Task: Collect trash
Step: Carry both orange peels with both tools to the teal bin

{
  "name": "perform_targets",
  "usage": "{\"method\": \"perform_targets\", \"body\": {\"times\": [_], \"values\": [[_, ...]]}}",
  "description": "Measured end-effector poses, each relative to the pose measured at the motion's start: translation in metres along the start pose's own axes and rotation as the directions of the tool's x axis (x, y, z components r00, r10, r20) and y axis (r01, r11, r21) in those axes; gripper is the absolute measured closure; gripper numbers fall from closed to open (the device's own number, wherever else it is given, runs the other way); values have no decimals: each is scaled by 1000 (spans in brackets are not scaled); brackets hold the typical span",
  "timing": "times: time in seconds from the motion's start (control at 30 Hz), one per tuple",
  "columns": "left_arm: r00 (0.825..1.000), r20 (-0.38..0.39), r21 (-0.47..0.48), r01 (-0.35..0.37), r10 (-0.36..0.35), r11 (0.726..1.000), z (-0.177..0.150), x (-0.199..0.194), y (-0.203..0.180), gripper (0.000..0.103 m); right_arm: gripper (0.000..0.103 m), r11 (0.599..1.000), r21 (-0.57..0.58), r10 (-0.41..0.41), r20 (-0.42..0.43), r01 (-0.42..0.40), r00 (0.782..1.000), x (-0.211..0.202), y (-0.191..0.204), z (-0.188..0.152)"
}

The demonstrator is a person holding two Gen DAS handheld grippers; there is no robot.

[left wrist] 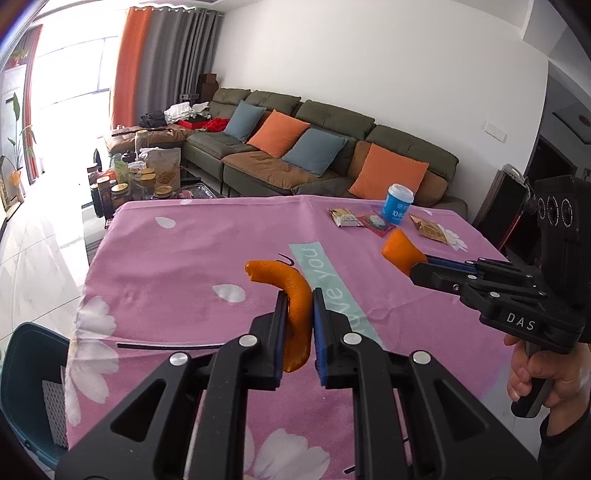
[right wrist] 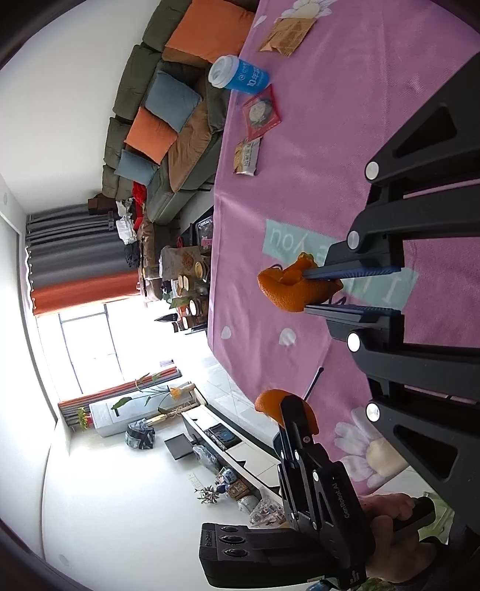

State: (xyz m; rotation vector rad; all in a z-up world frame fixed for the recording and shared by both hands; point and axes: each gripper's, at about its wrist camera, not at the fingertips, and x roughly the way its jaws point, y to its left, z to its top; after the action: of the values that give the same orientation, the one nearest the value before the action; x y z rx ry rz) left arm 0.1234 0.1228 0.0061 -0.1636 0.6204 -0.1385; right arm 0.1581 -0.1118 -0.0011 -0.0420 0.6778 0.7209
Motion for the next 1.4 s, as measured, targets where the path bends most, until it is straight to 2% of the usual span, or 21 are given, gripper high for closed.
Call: {"method": "perform_targets", "body": {"times": [0.3, 0.63, 0.77, 0.97, 1.07, 1.27, 1.4], "values": [[991, 113, -36, -75, 78, 997, -9, -85, 36, 90, 92, 993, -104, 60, 45, -55, 997, -6, 58, 22], [961, 157, -126, -209, 227, 970, -33, -161, 87, 90, 92, 965, -208, 171, 28, -161, 985, 13, 125, 41], [940, 141, -171, -285, 310, 943, -47, -185, 116, 90, 92, 944, -242, 229, -5, -223, 973, 29, 154, 44], [897, 65, -222, -414, 437, 883, -69, -204, 172, 90, 92, 908, -293, 289, -78, -299, 954, 63, 199, 47], [878, 24, -240, -459, 478, 855, -80, -208, 197, 90, 92, 892, -312, 307, -112, -327, 945, 77, 217, 48], [863, -52, -264, -497, 503, 827, -102, -202, 236, 90, 92, 871, -341, 312, -172, -353, 934, 104, 244, 50], [861, -98, -275, -505, 499, 818, -110, -179, 248, 89, 92, 861, -354, 303, -216, -364, 928, 125, 258, 48]]}}
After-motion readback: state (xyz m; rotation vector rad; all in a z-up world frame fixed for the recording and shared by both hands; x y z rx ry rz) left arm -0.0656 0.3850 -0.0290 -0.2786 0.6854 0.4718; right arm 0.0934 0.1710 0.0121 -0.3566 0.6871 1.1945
